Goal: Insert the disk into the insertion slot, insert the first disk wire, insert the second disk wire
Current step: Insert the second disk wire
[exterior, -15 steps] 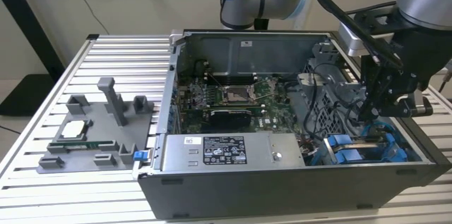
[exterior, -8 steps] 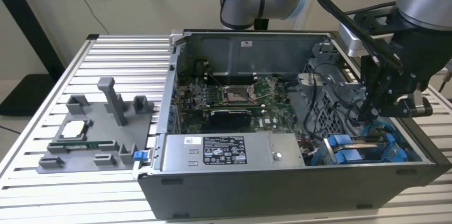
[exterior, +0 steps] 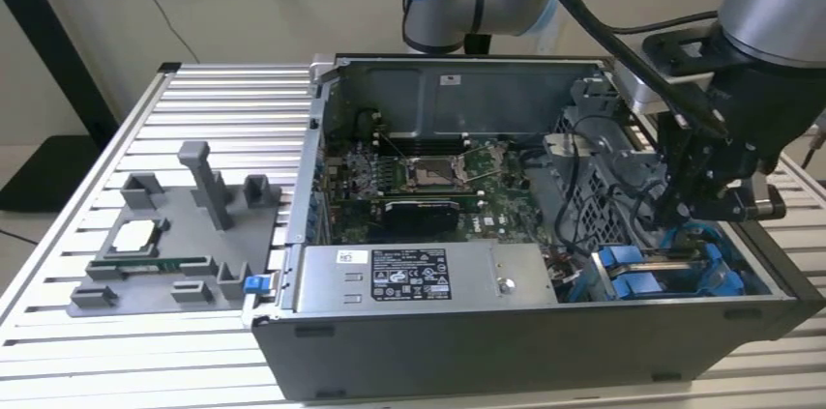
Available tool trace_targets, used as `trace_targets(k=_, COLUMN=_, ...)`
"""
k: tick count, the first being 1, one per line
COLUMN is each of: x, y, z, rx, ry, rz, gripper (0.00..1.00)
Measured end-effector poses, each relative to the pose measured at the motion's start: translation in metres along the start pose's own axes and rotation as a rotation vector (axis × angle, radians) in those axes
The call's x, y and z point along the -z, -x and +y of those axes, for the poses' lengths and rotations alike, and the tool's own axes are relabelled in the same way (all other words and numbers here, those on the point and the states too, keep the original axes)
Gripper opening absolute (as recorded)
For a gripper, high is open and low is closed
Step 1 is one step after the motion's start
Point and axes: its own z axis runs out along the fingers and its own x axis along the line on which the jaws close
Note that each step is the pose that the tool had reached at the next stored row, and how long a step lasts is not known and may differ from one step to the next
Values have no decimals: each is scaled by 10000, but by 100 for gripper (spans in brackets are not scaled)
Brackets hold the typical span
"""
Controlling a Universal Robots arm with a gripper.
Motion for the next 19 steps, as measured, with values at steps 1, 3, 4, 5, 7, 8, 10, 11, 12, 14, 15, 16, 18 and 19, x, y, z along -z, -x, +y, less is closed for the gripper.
trace_targets(k=1, x=-9, y=-6, z=1, rx=1, ry=-6, rz=2, gripper=0)
trace_targets(k=3, x=-19, y=-31, z=3, rx=0, ry=-8, rz=3, gripper=0)
trace_targets(k=4, x=-22, y=-47, z=3, rx=-3, ry=-8, rz=6, gripper=0)
trace_targets(k=5, x=-25, y=-64, z=2, rx=-6, ry=-9, rz=9, gripper=0)
trace_targets(k=7, x=-37, y=-98, z=2, rx=-24, ry=-12, rz=17, gripper=0)
trace_targets(k=8, x=-45, y=-116, z=3, rx=-38, ry=-16, rz=21, gripper=0)
trace_targets(k=10, x=-72, y=-136, z=6, rx=-82, ry=-28, rz=26, gripper=0)
trace_targets(k=11, x=-86, y=-139, z=7, rx=-102, ry=-35, rz=30, gripper=0)
trace_targets(k=12, x=-102, y=-141, z=9, rx=-120, ry=-43, rz=33, gripper=0)
trace_targets(k=14, x=-131, y=-143, z=6, rx=-137, ry=-62, rz=34, gripper=0)
trace_targets(k=15, x=-143, y=-144, z=-2, rx=-142, ry=-66, rz=36, gripper=0)
trace_targets(k=16, x=-155, y=-145, z=-14, rx=-145, ry=-67, rz=36, gripper=0)
trace_targets(k=18, x=-174, y=-145, z=-33, rx=-150, ry=-70, rz=35, gripper=0)
trace_targets(k=19, x=-180, y=-146, z=-37, rx=-155, ry=-72, rz=36, gripper=0)
